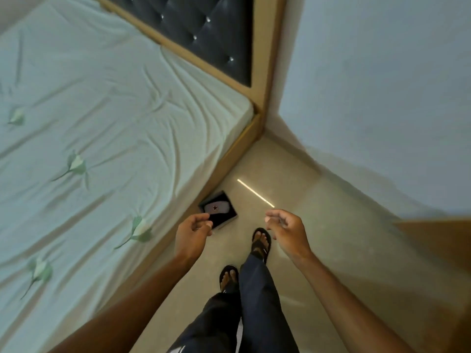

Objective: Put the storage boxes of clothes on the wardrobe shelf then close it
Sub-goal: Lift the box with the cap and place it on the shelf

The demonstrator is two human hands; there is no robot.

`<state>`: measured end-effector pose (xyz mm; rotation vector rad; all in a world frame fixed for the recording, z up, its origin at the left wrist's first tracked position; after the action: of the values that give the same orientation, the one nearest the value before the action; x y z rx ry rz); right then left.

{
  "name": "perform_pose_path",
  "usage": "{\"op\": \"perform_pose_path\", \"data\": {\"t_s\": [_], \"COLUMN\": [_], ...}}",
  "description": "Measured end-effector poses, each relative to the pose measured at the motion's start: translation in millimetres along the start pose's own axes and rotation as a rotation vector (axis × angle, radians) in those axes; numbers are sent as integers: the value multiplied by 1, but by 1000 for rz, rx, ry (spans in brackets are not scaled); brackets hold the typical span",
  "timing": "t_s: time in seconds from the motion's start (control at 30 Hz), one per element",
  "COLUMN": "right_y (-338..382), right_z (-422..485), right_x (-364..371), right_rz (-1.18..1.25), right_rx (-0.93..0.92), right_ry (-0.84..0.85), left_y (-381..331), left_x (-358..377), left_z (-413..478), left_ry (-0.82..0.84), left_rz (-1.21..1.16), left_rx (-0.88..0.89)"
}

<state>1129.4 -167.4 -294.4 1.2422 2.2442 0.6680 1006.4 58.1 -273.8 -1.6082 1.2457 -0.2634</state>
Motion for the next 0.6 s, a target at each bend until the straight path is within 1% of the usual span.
{"op": "perform_pose_path", "data": {"t_s": [0.07, 0.2, 0.37, 0.47, 0.6], "right_y": [-10, -38, -100, -146, -196], "right_z": [53, 131, 241, 311, 393], "right_x": [24, 61, 116, 152, 192], "right_rz": [-31, -111, -308, -428, -517], "right_rx": [38, 105, 187, 214, 207], "right_ry": [24, 61, 115, 171, 185], "left_y": [32, 97, 206, 288, 387], "left_x": [9, 30, 70, 95, 116], "left_z": [37, 91, 165, 207, 258], "left_ry": [-6, 25, 107, 152, 113], "left_rz": [45, 90, 142, 214, 198], "left_rx": [-60, -173, -276, -323, -453]}}
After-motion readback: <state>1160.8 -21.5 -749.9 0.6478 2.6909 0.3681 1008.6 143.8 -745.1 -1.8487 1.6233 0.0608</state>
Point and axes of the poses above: each hand's wrist, its own z-axis towards the middle knuckle, its own x-axis out of the palm, y = z × x, the point moved 7 cm from there along z, towards the middle knuckle, and after that the axes turned 13 degrees about x, right-handed, at the moved point
